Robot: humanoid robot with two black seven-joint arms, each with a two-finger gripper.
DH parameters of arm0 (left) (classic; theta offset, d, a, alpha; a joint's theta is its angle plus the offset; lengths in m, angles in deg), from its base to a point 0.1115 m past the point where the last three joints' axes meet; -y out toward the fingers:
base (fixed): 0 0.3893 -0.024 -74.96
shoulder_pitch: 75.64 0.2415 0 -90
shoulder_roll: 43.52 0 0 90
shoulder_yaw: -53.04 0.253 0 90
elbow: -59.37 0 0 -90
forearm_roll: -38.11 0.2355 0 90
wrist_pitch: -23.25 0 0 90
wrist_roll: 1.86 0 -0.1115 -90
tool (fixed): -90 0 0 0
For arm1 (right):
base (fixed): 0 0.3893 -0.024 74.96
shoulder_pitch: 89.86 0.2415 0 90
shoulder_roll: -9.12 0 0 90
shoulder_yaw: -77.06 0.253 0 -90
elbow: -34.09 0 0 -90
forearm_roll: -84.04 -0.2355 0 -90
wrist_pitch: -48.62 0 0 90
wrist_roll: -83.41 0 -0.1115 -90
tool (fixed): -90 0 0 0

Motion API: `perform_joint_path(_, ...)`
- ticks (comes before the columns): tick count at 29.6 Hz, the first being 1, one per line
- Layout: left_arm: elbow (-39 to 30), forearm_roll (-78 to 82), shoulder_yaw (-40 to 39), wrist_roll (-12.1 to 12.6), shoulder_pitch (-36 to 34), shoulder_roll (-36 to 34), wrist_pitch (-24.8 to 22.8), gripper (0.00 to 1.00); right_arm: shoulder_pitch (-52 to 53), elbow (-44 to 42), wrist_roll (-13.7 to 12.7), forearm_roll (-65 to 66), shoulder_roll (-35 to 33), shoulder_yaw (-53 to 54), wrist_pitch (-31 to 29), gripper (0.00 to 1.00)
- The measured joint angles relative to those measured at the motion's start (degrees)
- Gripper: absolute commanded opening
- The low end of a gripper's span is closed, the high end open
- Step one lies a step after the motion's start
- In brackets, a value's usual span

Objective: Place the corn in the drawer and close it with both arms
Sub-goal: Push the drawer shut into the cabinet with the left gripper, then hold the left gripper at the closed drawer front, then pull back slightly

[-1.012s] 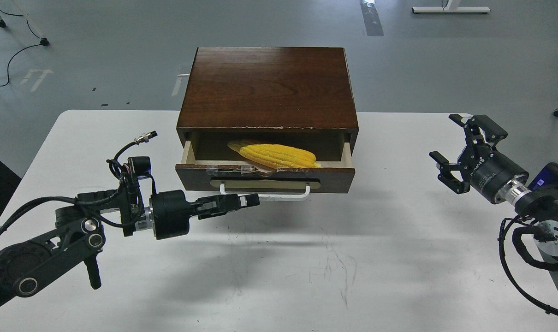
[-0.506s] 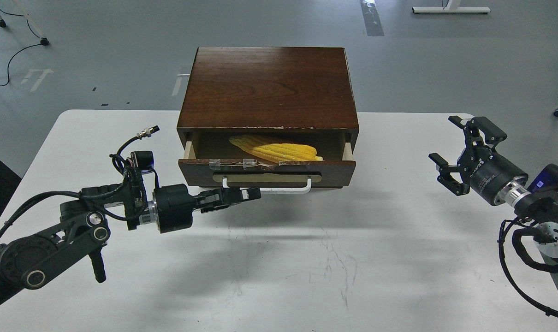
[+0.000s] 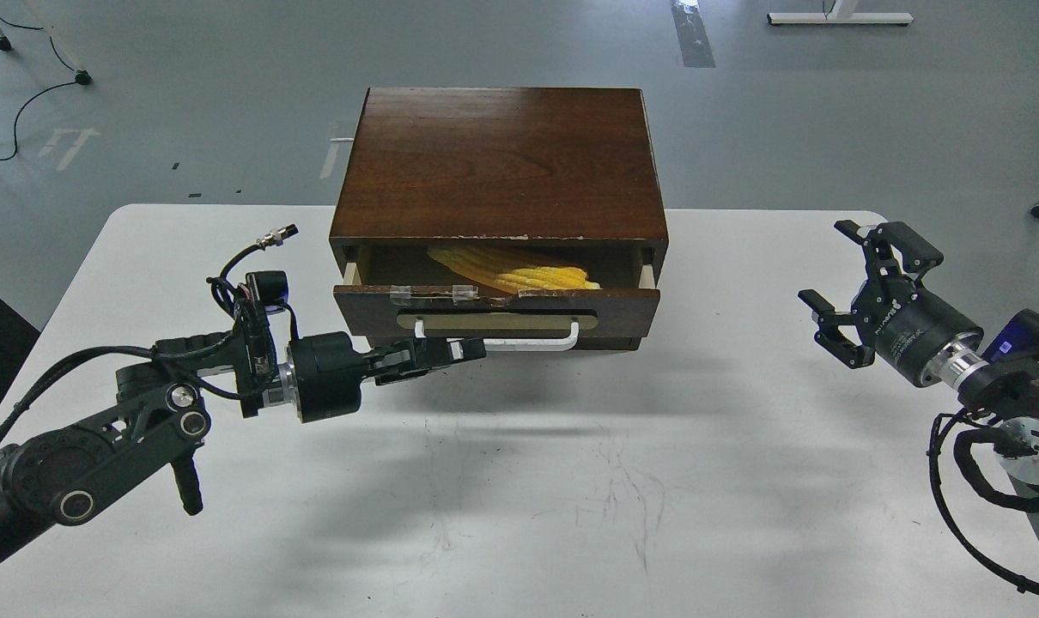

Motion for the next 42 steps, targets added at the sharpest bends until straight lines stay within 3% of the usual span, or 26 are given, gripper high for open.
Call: perform_joint_path(42, 9.1, -1.2, -0.4, 0.0, -4.7, 4.2, 0.0, 0.0, -0.2, -0.1, 0.0, 0.0, 0.0, 0.1, 0.0, 0.97)
